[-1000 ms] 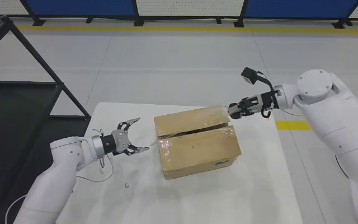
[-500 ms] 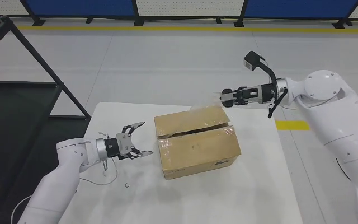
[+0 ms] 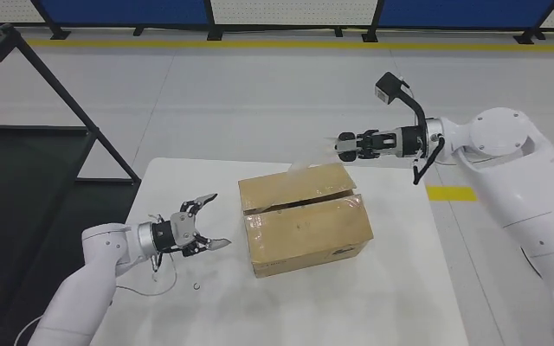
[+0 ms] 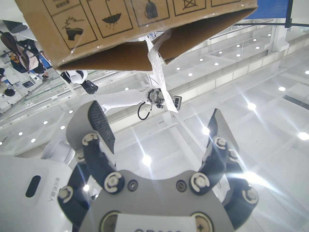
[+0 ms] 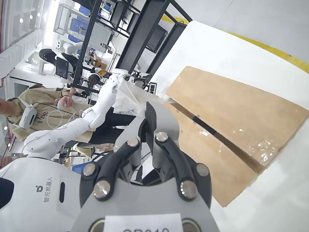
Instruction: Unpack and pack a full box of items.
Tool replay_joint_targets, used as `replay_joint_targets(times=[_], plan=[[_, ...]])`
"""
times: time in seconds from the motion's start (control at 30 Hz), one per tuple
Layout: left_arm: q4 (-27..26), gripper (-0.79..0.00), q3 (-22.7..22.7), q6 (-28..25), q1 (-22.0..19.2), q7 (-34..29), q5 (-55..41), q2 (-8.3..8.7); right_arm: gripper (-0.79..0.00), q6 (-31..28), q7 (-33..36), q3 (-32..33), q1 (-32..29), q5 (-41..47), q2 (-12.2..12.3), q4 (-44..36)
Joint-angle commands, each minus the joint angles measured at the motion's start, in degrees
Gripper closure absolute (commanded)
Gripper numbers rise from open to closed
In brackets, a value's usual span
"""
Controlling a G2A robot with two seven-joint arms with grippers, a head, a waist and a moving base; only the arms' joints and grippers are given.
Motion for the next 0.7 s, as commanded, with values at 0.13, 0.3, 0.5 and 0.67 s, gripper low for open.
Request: replay_joint_targets(times=[0.13,0.3,0.5,0.67], plan=[[-1.72,-0.785,0.91,-0.02,-0.43,-0.69,0.24,0.39,0.000,-6.87,-3.11,0.79,-1.78,-4.00,-0.10,-8.60],[-2.78,-0.785,1.31,-0.02,-0.18,-0.66,0.07,0.60,0.000,-9.47,-7.15,3.78,-3.30,-6.98,0.68,-17.11],[-3.79,-0.785,3.17,-0.02,-0.26,-0.98,0.25,0.41,0.000,-8.94,-11.37,5.77,-4.33,-9.00,0.83,-23.41],[-4.30,-0.785,3.96,-0.03,-0.86,-1.65,0.34,0.15,0.000,-11.03,-11.33,6.47,-2.78,-3.68,0.00,-23.37]])
